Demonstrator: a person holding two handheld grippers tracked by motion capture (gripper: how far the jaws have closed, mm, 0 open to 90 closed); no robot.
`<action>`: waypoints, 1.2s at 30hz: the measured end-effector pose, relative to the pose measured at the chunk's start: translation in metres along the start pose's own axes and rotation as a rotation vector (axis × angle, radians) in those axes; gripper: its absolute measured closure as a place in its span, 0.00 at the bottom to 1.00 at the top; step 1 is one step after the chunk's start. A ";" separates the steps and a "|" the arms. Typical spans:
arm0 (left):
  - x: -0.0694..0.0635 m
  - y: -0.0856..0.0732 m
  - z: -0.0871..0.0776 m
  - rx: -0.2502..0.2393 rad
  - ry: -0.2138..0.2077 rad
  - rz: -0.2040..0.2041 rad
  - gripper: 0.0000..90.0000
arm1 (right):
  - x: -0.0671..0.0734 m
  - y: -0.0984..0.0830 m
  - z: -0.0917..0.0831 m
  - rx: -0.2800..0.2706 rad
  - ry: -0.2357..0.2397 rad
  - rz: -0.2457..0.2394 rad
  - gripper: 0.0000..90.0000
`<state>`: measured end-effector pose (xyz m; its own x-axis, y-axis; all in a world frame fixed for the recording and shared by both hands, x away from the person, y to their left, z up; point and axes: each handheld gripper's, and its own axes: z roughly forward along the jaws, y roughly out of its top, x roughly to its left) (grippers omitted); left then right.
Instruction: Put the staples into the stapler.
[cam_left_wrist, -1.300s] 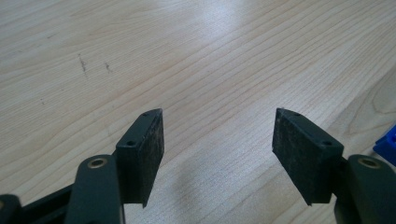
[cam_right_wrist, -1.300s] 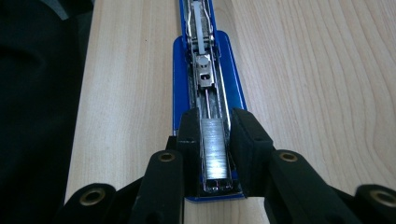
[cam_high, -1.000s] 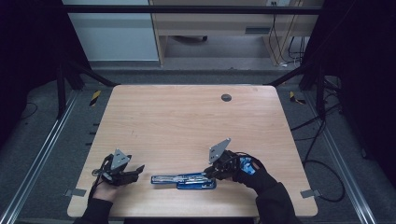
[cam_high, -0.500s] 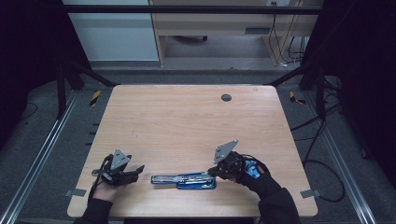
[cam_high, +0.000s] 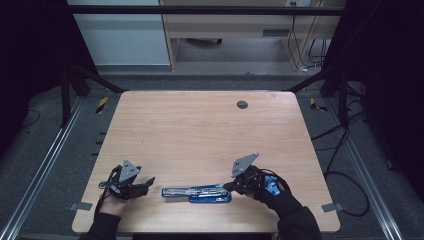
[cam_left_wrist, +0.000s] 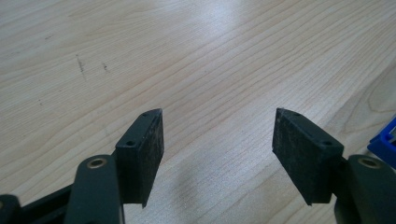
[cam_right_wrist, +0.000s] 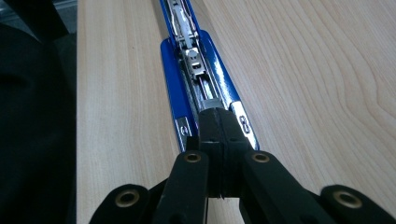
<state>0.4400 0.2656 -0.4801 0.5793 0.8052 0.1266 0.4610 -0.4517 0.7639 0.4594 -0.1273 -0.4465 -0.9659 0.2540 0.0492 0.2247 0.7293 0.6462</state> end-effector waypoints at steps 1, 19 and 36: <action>0.000 0.000 0.000 0.000 -0.001 0.000 0.38 | 0.000 0.000 0.001 0.009 -0.006 0.004 1.00; 0.001 0.000 -0.003 -0.017 0.000 -0.009 0.38 | 0.004 -0.006 -0.011 -0.130 -0.151 0.103 0.94; -0.013 0.014 -0.019 -0.096 -0.135 0.054 0.38 | 0.020 -0.039 -0.025 -0.228 -0.289 0.296 0.81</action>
<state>0.4264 0.2558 -0.4591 0.6893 0.7192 0.0875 0.3643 -0.4485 0.8162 0.4281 -0.1665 -0.4512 -0.7824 0.6195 0.0635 0.4195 0.4489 0.7890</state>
